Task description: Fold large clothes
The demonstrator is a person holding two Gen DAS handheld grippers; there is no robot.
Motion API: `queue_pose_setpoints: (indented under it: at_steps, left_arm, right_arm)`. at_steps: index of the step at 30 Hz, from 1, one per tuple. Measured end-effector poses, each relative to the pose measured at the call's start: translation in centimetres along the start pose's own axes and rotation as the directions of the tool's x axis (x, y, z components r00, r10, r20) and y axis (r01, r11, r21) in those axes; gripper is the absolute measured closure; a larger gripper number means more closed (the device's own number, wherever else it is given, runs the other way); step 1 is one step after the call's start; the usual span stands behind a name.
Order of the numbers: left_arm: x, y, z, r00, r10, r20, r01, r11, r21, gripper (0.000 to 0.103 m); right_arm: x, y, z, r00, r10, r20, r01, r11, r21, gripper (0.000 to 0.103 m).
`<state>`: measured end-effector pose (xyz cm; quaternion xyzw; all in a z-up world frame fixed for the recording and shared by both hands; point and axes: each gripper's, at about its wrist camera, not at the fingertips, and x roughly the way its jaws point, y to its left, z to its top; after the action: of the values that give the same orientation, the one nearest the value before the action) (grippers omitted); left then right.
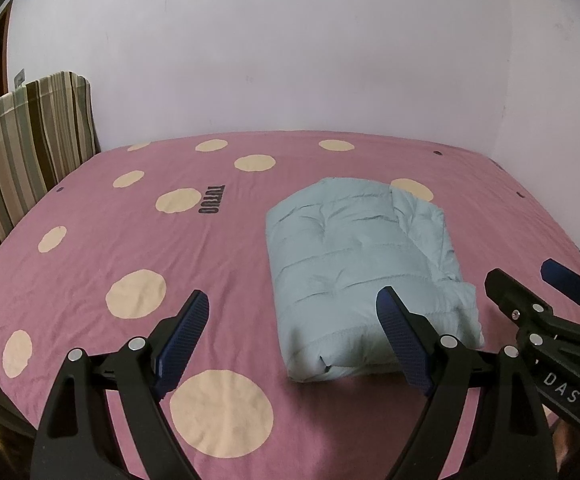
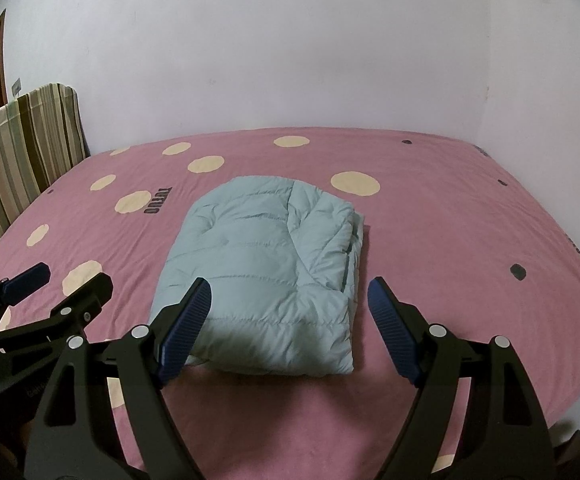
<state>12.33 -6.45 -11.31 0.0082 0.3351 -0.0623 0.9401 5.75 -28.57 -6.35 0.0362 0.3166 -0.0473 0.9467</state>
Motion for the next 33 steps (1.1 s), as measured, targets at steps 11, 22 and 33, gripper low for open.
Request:
queue_pose_setpoints:
  at_steps: [11, 22, 33]
  left_arm:
    - [-0.03, 0.06, -0.04, 1.0, 0.0, -0.001, 0.0, 1.0, -0.001, 0.018]
    - [-0.17, 0.29, -0.3, 1.0, 0.009, 0.007, -0.009, 1.0, 0.001, 0.018]
    - [-0.43, 0.37, -0.3, 1.0, 0.014, 0.019, -0.014, 1.0, 0.014, 0.018]
  right_arm:
    - [0.03, 0.06, -0.1, 1.0, -0.001, 0.0, 0.001, 1.0, -0.001, 0.023]
    - [-0.05, -0.12, -0.07, 1.0, -0.002, 0.003, 0.002, 1.0, 0.002, 0.023]
    - [-0.13, -0.14, -0.04, 1.0, -0.003, 0.003, 0.003, 1.0, 0.002, 0.023]
